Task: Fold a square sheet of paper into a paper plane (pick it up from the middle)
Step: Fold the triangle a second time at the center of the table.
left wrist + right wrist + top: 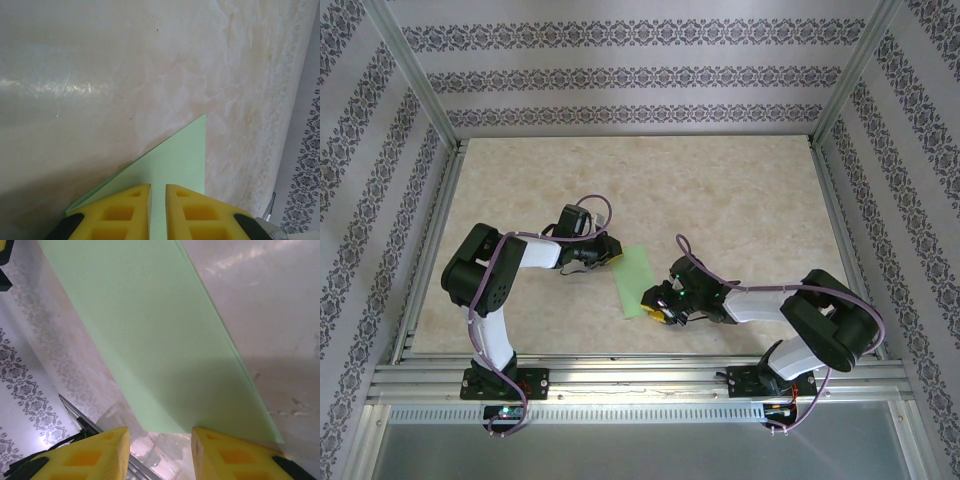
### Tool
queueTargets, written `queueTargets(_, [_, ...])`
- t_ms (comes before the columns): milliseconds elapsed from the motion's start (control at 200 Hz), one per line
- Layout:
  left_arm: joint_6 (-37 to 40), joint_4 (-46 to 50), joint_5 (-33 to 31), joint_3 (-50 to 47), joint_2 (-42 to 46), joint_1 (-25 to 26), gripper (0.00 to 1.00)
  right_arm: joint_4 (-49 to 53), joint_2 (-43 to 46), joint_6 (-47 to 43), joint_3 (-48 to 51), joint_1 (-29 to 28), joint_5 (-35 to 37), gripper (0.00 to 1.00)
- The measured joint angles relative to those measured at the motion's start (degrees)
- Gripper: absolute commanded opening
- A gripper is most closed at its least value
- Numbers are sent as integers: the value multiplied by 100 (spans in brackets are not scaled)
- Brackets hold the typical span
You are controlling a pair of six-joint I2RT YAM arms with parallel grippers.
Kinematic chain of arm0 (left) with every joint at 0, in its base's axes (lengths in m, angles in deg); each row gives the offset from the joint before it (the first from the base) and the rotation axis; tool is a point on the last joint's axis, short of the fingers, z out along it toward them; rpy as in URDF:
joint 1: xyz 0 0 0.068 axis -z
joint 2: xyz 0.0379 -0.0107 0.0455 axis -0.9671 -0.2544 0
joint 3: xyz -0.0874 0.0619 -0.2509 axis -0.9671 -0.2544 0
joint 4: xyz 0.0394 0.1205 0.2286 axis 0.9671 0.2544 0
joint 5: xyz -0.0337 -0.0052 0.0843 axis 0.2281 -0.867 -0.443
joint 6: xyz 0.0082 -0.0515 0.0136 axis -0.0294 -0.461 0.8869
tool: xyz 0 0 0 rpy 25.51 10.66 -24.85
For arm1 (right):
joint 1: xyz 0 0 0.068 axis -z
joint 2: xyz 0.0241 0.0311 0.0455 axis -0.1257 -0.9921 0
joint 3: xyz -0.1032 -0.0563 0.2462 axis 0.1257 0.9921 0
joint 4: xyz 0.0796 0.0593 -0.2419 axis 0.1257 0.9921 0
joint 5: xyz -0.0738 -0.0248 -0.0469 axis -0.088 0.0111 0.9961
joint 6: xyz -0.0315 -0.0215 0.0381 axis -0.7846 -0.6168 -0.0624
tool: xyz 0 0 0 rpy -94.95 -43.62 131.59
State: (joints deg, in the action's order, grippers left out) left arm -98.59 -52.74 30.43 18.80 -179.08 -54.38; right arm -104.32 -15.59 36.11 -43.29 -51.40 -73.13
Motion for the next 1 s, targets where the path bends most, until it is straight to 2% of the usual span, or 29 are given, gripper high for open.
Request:
queueTargets(545, [0, 44, 20, 11, 0, 0, 15, -50, 28, 227, 66, -96, -24, 37])
queueTargets(999, [0, 44, 22, 11, 0, 0, 15, -455, -24, 166, -72, -94, 352, 38])
